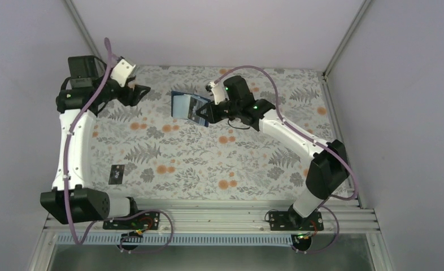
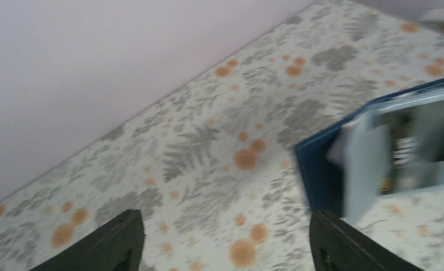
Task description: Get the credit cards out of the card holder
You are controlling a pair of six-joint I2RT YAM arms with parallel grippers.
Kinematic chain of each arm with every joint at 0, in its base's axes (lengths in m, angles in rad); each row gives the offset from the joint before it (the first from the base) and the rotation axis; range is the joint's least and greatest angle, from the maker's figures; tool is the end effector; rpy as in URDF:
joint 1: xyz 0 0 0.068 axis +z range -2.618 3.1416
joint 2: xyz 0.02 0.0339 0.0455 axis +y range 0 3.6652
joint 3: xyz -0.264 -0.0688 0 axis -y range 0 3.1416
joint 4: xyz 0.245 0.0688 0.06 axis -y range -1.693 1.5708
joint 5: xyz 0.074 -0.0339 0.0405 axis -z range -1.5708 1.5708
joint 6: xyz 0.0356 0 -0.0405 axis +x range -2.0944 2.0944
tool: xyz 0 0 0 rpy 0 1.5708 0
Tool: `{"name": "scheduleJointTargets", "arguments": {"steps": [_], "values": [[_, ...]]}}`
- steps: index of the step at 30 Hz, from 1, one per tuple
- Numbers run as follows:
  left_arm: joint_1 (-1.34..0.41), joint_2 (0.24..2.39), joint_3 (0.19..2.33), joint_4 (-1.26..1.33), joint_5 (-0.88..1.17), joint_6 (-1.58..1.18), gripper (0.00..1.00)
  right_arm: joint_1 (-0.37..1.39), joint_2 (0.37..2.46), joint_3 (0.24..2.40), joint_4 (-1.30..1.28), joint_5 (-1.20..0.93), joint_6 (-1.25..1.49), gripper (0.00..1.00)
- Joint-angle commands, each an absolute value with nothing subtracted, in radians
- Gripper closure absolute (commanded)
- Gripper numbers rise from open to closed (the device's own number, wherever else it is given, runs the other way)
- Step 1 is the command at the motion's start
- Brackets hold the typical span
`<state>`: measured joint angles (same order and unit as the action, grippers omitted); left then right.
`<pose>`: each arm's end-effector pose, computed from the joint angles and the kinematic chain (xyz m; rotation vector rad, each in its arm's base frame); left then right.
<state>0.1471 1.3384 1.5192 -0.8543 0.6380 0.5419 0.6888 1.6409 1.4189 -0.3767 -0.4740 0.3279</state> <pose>0.2698 0.0185 0.4095 0.7338 1.9790 -0.3091 0.2815 0.2528 0.3219 -0.6974 2.1970 1.0704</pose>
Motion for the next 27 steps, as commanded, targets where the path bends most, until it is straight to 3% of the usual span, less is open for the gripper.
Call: {"name": "scheduleJointTargets", "arguments": {"steps": [1,4,7,11,27], "values": [[-0.009,1.269,1.563,-0.953,0.773,0.575,0.31,0.684,1.655,1.483,-0.393,-0.441,0.334,0.96],[-0.193,1.279,1.55,-1.006,0.823,0.56,0.46,0.684,1.698,1.498,-0.38,-0.467,0.333,0.96],[-0.271,1.327,1.508,-1.014,0.86,0.519,0.69,0.684,1.704,1.499,-0.359,-0.508,0.333,0.96],[-0.286,1.389,1.449,-1.01,0.855,0.518,0.79,0.684,1.693,1.494,-0.347,-0.534,0.328,0.96],[-0.167,1.414,1.39,-0.913,0.897,0.498,0.83,0.686,1.568,1.412,-0.258,-0.679,0.247,0.96]]}}
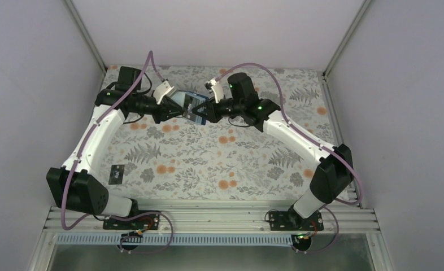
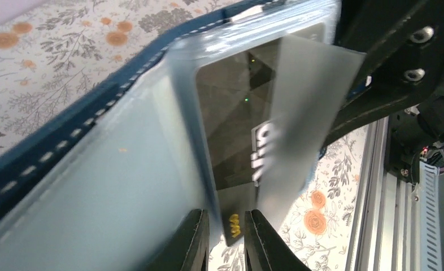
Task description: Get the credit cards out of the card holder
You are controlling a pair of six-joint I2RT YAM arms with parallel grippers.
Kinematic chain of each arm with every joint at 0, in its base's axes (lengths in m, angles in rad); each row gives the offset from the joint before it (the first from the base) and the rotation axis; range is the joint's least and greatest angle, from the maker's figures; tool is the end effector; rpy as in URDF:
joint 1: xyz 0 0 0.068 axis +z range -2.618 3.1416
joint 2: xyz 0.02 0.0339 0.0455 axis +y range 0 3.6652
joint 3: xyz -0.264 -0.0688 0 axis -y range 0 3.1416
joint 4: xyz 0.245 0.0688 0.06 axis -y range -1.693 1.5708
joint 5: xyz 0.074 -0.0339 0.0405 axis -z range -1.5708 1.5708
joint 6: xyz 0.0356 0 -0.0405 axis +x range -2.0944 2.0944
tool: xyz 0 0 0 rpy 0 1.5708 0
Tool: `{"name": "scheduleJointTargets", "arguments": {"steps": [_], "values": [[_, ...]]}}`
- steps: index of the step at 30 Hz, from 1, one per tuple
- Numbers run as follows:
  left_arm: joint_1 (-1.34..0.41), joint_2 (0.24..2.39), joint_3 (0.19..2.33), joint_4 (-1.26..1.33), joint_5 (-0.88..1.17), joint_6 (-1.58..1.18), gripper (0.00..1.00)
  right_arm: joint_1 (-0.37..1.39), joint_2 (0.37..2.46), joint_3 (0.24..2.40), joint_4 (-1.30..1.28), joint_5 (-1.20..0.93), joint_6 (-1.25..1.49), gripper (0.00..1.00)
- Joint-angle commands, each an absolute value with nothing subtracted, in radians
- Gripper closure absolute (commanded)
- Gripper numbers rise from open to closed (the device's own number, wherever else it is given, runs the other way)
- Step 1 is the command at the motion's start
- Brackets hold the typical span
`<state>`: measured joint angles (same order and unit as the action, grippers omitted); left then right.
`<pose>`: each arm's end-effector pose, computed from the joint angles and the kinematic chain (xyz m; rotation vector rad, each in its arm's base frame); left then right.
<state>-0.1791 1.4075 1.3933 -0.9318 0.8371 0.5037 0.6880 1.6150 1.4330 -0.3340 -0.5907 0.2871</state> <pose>0.2709 -0.0759 0.3511 1.0642 2.0240 -0.8755 0.2760 0.2525 0.3408 -0.8150 2.0653 1.1842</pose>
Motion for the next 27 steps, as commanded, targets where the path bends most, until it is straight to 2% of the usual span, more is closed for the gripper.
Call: {"name": "scheduleJointTargets", "arguments": {"steps": [1,11,15,20,27], "values": [[-0.167,1.413,1.392,-0.915,0.915,0.5,0.83,0.686,1.564,1.407,-0.249,-0.696,0.243,0.96],[-0.202,1.406,1.424,-0.965,1.099,0.541,0.82,0.695,1.534,1.388,-0.198,-0.785,0.19,0.96],[-0.202,1.407,1.447,-0.994,1.153,0.558,0.85,0.696,1.536,1.379,-0.184,-0.794,0.196,0.96],[-0.203,1.404,1.451,-1.033,1.232,0.59,0.97,0.694,1.548,1.371,-0.168,-0.808,0.206,0.96],[-0.202,1.414,1.421,-1.089,1.353,0.626,0.98,0.687,1.578,1.358,-0.156,-0.823,0.242,0.96]]}}
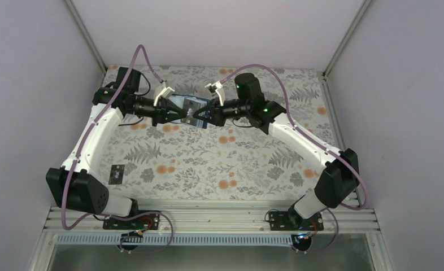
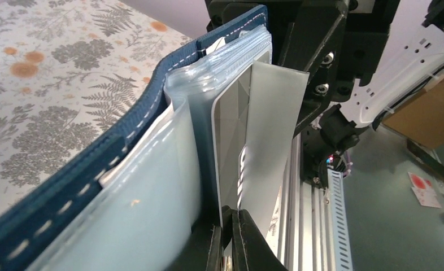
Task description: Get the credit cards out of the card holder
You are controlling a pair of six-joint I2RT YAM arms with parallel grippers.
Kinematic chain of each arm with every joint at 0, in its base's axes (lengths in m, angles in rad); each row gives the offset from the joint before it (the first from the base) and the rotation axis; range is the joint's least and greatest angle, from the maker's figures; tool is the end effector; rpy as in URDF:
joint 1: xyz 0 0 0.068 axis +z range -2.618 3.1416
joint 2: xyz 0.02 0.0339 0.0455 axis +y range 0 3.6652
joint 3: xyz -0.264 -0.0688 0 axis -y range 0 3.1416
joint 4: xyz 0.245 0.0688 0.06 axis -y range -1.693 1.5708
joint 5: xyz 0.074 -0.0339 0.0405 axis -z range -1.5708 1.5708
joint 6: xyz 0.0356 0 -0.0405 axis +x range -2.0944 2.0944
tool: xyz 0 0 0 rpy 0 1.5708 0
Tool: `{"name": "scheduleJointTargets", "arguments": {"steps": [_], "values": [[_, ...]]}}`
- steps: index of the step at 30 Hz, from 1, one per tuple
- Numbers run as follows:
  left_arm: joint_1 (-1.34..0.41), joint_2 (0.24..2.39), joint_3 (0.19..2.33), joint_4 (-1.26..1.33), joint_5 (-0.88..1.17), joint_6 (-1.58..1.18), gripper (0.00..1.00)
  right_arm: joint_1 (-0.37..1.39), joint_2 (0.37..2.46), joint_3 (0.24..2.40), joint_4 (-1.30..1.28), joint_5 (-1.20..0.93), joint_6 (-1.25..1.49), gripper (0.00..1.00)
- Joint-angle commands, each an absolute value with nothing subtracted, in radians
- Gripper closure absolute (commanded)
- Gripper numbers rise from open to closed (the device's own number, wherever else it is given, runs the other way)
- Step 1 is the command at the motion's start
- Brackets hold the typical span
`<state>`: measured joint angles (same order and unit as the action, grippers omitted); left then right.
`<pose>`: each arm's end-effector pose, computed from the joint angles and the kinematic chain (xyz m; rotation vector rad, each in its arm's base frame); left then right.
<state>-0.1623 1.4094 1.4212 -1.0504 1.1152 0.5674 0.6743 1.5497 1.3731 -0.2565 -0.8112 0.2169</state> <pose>0.2587 -0.0747 0.3597 1.1087 1.8784 -1.1957 0.2616 0.2422 0.3521 -1.0137 1.8705 1.3603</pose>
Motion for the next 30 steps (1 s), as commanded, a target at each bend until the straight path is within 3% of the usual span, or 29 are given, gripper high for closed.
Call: {"name": "scheduleJointTargets", "arguments": {"steps": [1,3,5,6,8,11,13,18,30], "values": [[-0.201,1.411,1.418,-1.089,1.354,0.626,0.98,0.685,1.577,1.354,-0.151,-0.83,0.248,0.96],[-0.202,1.409,1.414,-1.088,1.367,0.631,0.97,0.682,1.579,1.353,-0.145,-0.834,0.254,0.96],[-0.201,1.41,1.415,-1.075,1.38,0.617,0.83,0.683,1.588,1.36,-0.144,-0.837,0.259,0.96],[-0.202,1.413,1.417,-1.068,1.381,0.608,0.82,0.682,1.592,1.364,-0.141,-0.841,0.263,0.96],[-0.202,1.415,1.419,-1.054,1.37,0.586,0.85,0.682,1.599,1.368,-0.137,-0.844,0.267,0.96],[-0.201,1.412,1.407,-1.019,1.345,0.546,0.97,0.682,1.604,1.372,-0.137,-0.847,0.266,0.96],[-0.199,1.409,1.402,-1.007,1.325,0.528,0.98,0.681,1.602,1.367,-0.137,-0.86,0.261,0.95],[-0.118,1.397,1.388,-0.964,1.32,0.469,0.98,0.649,1.568,1.309,-0.109,-0.885,0.26,0.77],[-0.055,1.404,1.37,-1.011,1.327,0.534,0.98,0.624,1.579,1.297,-0.082,-0.928,0.283,0.76]]}}
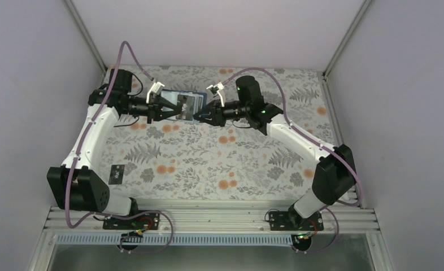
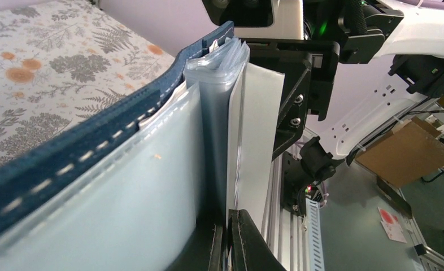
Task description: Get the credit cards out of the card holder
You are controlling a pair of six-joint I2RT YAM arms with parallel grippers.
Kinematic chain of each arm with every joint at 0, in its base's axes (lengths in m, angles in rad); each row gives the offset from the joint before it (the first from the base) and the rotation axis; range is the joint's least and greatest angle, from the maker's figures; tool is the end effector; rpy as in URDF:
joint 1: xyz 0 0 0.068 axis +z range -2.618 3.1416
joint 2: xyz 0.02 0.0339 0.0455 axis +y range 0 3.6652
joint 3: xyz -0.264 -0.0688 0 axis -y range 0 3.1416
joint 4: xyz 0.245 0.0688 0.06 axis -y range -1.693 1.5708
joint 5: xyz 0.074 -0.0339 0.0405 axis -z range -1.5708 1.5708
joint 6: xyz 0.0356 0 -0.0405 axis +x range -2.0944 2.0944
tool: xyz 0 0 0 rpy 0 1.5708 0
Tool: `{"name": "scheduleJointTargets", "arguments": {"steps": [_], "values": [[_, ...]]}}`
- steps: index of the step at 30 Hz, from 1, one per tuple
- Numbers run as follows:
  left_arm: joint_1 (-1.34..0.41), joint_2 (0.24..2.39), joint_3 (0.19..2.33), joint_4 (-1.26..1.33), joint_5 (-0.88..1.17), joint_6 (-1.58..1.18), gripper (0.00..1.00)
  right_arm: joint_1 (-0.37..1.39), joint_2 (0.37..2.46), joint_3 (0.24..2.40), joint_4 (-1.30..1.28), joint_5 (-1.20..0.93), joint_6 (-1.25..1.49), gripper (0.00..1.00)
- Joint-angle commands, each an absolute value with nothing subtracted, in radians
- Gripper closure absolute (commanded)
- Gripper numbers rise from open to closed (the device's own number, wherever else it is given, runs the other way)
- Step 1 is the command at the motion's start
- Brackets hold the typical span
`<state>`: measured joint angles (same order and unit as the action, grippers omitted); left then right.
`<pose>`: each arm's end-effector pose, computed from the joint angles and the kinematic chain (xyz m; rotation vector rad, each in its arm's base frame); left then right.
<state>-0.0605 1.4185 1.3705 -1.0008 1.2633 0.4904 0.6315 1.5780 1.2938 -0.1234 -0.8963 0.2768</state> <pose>0.2673 -0.0502 0.3491 0.9404 1.8585 -1.3448 0.2760 0.2363 0.3282 -0.9814 1.8692 1.4503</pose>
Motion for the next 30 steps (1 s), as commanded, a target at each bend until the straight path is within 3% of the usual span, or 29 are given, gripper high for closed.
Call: {"name": "scheduleJointTargets", "arguments": {"steps": [1,4,8,11,12,14,16,18,22,30], "values": [[-0.055,1.404,1.365,-1.008,1.331,0.534,0.98,0.623,1.582,1.3,-0.074,-0.937,0.287,0.74],[-0.055,1.407,1.354,-1.005,1.335,0.532,0.98,0.624,1.588,1.31,-0.051,-0.959,0.299,0.71],[-0.056,1.404,1.351,-1.018,1.331,0.548,0.98,0.625,1.589,1.316,-0.046,-0.956,0.302,0.94],[-0.054,1.398,1.357,-1.022,1.322,0.561,0.97,0.623,1.586,1.312,-0.065,-0.955,0.291,0.96],[-0.054,1.399,1.361,-1.02,1.32,0.561,0.93,0.623,1.584,1.31,-0.07,-0.954,0.288,0.96],[-0.056,1.401,1.363,-1.005,1.32,0.555,0.75,0.624,1.585,1.308,-0.07,-0.965,0.287,0.96],[-0.063,1.403,1.355,-0.973,1.307,0.524,0.72,0.625,1.589,1.313,-0.068,-0.975,0.288,0.96],[-0.068,1.406,1.357,-0.965,1.298,0.517,0.77,0.626,1.591,1.315,-0.068,-0.974,0.289,0.96],[-0.068,1.407,1.382,-0.959,1.29,0.504,0.96,0.626,1.591,1.312,-0.073,-0.971,0.287,0.96],[-0.024,1.426,1.404,-1.064,1.266,0.59,0.98,0.612,1.577,1.301,-0.116,-0.948,0.254,0.96]]}}
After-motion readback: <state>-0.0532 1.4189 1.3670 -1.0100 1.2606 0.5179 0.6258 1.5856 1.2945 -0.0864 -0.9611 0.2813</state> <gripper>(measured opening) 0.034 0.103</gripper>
